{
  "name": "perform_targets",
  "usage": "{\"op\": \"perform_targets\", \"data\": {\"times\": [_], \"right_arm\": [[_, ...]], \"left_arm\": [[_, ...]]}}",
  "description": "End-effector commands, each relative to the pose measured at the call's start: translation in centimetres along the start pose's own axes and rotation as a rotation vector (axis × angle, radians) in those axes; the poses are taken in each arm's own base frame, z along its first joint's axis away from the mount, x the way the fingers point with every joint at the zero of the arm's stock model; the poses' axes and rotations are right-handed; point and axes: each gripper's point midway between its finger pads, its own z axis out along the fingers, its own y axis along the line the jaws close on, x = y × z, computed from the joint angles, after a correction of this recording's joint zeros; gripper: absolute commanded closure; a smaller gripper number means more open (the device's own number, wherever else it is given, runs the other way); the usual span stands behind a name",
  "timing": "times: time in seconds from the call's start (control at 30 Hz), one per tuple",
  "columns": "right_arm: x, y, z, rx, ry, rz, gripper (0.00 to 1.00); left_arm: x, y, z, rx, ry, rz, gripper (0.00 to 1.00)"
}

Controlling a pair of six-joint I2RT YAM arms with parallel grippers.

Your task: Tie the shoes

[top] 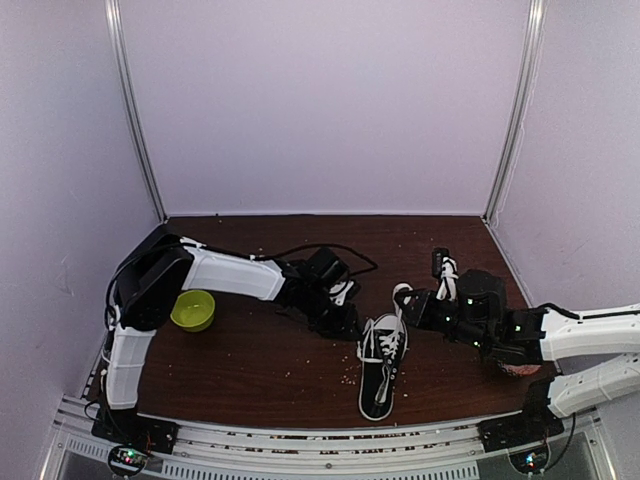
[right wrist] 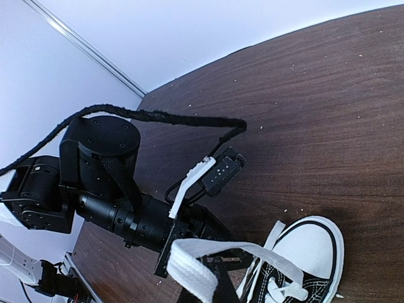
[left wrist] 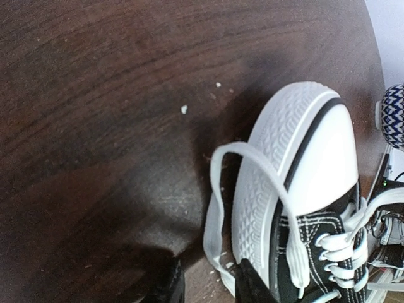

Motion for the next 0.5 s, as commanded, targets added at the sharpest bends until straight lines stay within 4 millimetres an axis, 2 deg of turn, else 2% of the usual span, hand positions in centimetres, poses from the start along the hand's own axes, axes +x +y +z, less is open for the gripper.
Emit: {"op": "perform_targets", "data": {"times": [0.0,0.17,0.37,0.47], "right_arm": [[-0.9,0.1,0.0,-0.007,-0.048,0.010,1.00],[-0.7,0.2,-0.1,-0.018,-0.041,0.001,1.00],[-0.8,0.1,-0.6,-0.028,-0.050,-0.008,1.00],[-1.2,0.4,-0.8,-0.043,-0.062,-0.010,1.00]], "left_arm": [[1.5,1.4,0.5,-0.098,0.068,-0.002,0.69],[2.2,1.4,0.6,-0.160,0.118,0.018,0.69],[3.1,1.0,1.8,-0.238,0.189,0.040,0.69],[3.2,1.4,1.7,-0.285,0.197,0.031,0.69]]}}
